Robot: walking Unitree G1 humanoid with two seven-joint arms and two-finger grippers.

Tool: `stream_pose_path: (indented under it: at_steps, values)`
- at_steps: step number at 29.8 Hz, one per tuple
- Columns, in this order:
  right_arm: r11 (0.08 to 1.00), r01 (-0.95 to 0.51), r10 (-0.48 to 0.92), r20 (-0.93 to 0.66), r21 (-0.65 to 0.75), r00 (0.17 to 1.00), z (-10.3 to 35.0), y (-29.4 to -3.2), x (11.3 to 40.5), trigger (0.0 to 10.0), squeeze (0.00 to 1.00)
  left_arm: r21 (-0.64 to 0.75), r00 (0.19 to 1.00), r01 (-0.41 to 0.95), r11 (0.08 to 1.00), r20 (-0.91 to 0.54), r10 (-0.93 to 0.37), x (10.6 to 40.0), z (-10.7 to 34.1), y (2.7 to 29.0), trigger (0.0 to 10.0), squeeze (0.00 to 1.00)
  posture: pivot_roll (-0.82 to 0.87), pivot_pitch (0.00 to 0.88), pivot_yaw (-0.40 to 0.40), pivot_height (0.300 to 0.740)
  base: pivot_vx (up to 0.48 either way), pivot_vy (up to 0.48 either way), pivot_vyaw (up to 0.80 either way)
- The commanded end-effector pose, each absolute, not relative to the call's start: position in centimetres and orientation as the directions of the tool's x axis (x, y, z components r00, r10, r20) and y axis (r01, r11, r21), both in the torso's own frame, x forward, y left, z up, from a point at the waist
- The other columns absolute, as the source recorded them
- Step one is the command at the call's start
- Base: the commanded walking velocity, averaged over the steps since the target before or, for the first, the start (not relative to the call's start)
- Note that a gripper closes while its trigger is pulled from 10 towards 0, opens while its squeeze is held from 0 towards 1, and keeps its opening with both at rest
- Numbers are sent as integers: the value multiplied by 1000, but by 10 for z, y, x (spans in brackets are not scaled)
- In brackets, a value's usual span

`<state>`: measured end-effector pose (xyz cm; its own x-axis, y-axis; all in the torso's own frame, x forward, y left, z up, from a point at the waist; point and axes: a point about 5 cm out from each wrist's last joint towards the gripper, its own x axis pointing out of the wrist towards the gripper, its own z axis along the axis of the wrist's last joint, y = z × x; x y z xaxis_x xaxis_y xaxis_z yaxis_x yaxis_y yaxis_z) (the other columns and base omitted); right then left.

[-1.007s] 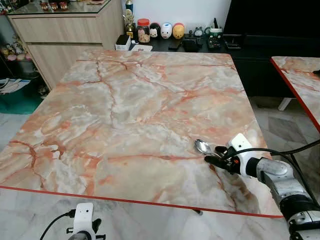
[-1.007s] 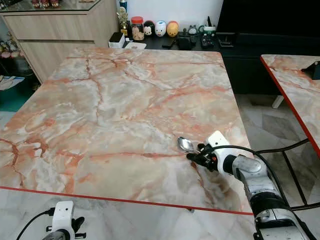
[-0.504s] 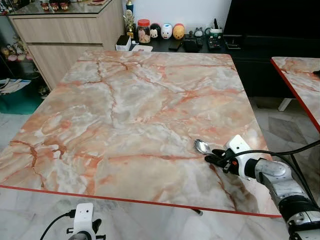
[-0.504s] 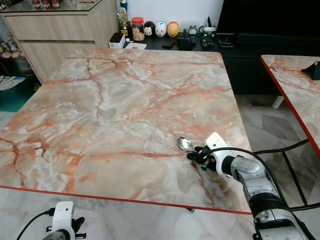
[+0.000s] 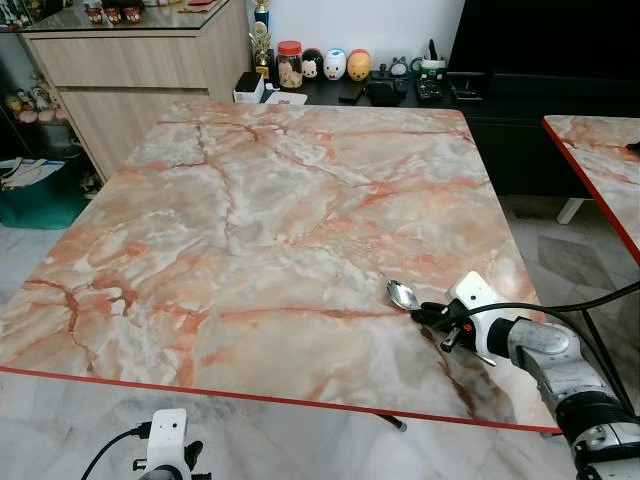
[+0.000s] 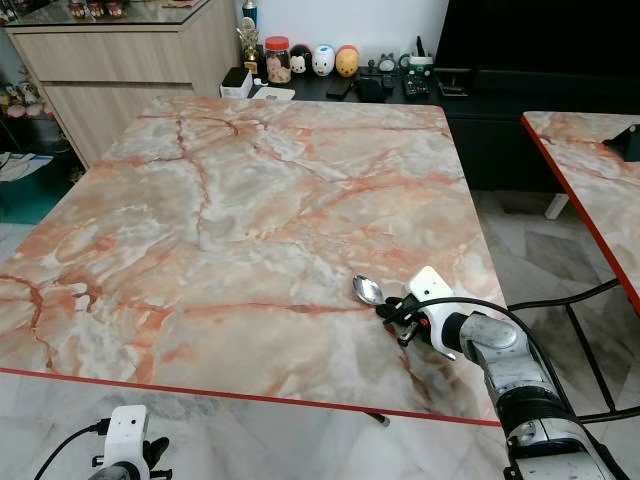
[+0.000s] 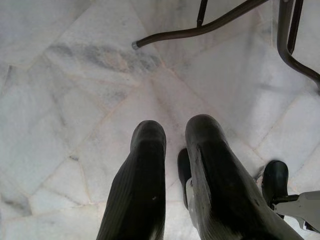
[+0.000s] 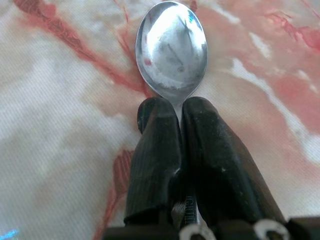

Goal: Setting the table

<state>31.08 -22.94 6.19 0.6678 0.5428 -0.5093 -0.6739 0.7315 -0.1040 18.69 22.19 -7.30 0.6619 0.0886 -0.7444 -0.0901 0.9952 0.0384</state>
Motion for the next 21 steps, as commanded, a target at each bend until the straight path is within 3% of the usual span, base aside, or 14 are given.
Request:
stream_pose_path:
  at_steps: [1, 6, 7, 8, 9, 11, 16, 21]
  values:
    - [762, -641, 505, -536, -92, 677, 51, -229, 307, 0, 0, 40, 641, -92, 995, -762, 90, 181, -76, 221, 10000, 0, -58, 0, 22, 740, 0, 0, 0]
    - [760, -646, 527, -513, -72, 677, 48, -219, 306, 0, 0, 42, 638, -89, 995, -765, 89, 180, -77, 221, 10000, 0, -58, 0, 21, 740, 0, 0, 0]
    - [766, -639, 527, -499, -71, 687, 48, -217, 306, 2471, 0, 42, 638, -89, 995, -765, 89, 180, -77, 221, 10000, 0, -57, 0, 20, 740, 0, 0, 0]
    - [777, -626, 522, -484, -72, 703, 48, -214, 306, 7098, 0, 42, 638, -88, 995, -765, 89, 180, -77, 221, 10000, 0, -55, 0, 20, 740, 0, 0, 0]
    - [796, -600, 504, -467, -74, 727, 47, -211, 308, 10000, 0, 42, 637, -86, 995, -766, 88, 179, -77, 222, 10000, 0, -56, 0, 20, 740, 0, 0, 0]
    - [798, -598, 504, -459, -76, 731, 48, -209, 308, 10000, 0, 43, 637, -86, 995, -766, 88, 179, -77, 222, 10000, 0, -56, 0, 20, 740, 0, 0, 0]
    - [866, -481, 431, -284, -135, 857, 70, -200, 321, 10000, 0, 43, 638, -83, 996, -765, 86, 179, -77, 223, 10000, 0, -60, 0, 21, 740, 0, 0, 0]
    - [886, -452, 428, -191, -105, 883, 85, -186, 323, 10000, 0, 41, 639, -80, 996, -765, 83, 180, -77, 222, 10000, 0, -57, 0, 17, 740, 0, 0, 0]
